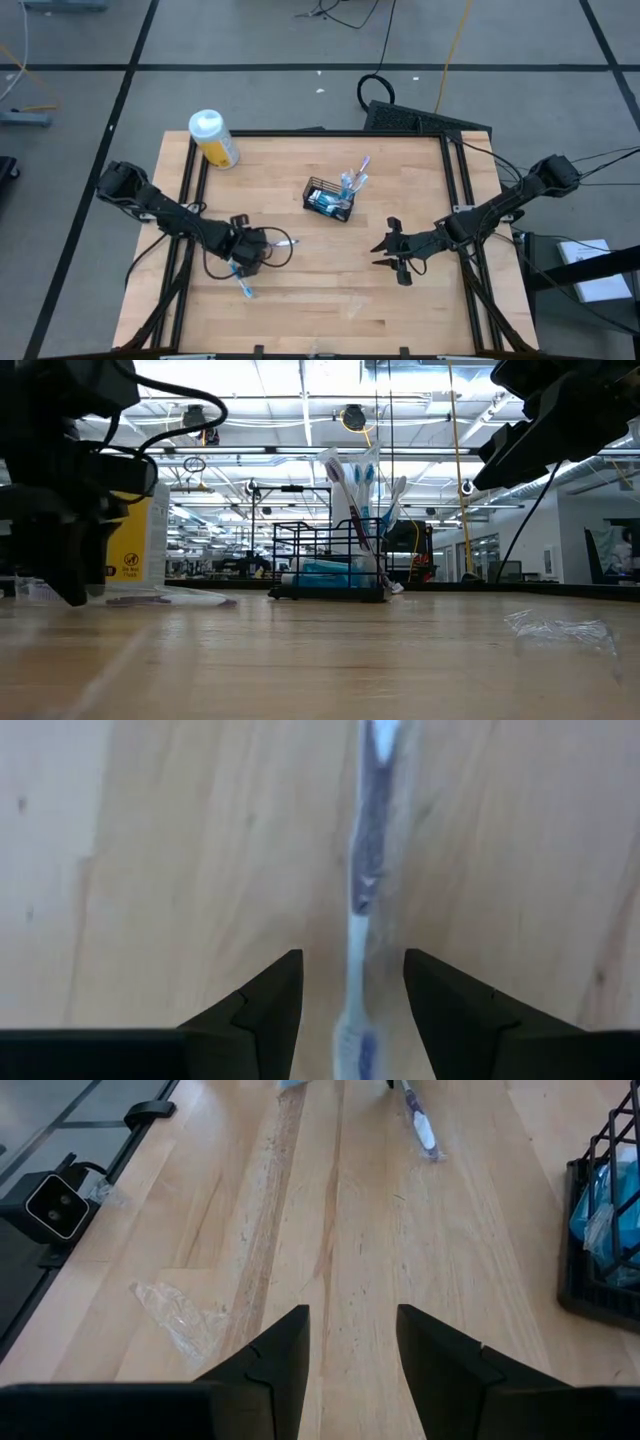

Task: Pick & Place toothbrushing station
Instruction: Put the purple toothbrush into the wire organizer

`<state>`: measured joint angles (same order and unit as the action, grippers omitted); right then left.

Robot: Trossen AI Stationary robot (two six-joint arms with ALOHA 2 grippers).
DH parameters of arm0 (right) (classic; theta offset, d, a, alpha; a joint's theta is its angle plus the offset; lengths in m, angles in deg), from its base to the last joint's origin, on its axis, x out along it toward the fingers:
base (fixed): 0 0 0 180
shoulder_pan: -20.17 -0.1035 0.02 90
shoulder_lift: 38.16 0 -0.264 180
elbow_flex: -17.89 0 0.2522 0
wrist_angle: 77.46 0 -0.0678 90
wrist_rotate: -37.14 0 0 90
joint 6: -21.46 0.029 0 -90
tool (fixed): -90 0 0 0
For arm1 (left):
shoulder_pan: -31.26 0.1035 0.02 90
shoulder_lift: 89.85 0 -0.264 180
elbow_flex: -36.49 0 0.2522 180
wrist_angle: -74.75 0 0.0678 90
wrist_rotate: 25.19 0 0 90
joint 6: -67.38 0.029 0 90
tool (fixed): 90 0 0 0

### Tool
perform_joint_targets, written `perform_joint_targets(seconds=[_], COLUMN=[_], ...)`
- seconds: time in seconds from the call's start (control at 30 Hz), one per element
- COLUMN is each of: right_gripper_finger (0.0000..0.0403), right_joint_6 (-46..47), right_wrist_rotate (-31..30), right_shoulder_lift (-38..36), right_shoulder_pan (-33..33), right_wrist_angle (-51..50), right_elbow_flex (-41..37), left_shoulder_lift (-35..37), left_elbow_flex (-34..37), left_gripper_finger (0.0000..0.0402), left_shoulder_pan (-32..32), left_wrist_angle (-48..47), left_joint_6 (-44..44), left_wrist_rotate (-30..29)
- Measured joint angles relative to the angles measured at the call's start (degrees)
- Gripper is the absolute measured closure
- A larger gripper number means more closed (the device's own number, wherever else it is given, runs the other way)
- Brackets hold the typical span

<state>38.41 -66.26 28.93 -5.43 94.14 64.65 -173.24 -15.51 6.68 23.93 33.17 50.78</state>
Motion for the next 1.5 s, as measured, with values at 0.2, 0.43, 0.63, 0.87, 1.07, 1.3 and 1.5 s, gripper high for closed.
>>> perform_joint_targets(seconds=[0.2,0.43,0.63,0.87,1.07,1.3,1.5], right_gripper_finger=[0.0261,0.0261,0.0261,0.0261,0.0261,0.0261,0.0261], right_joint_6=[0.3,0.4,0.4,0.4,1.2,1.9,1.8], right_wrist_rotate=[0.0,0.0,0.0,0.0,0.0,0.0,0.0], right_shoulder_lift=[0.0,0.0,0.0,0.0,0.0,0.0,0.0], right_shoulder_pan=[0.0,0.0,0.0,0.0,0.0,0.0,0.0], right_wrist_angle=[0.0,0.0,0.0,0.1,0.3,0.3,0.3], right_elbow_flex=[0.0,0.0,0.0,0.0,0.0,0.0,0.0], left_shoulder_lift=[0.1,0.3,0.3,0.2,0.2,0.1,0.1], left_elbow_flex=[0.1,1.0,1.1,1.2,1.2,1.3,1.3], left_gripper_finger=[0.0220,0.0220,0.0220,0.0220,0.0234,0.0331,0.0395], left_shoulder_pan=[-2.5,-5.0,-7.9,-11.1,-11.2,-11.3,-11.3], left_wrist_angle=[-4.2,-5.4,-9.3,-11.4,-13.0,-12.8,-11.5], left_joint_6=[-3.0,-6.9,-10.6,-14.5,-15.0,-14.0,-12.0], left_wrist_rotate=[1.5,2.7,4.4,3.9,3.3,3.5,2.7])
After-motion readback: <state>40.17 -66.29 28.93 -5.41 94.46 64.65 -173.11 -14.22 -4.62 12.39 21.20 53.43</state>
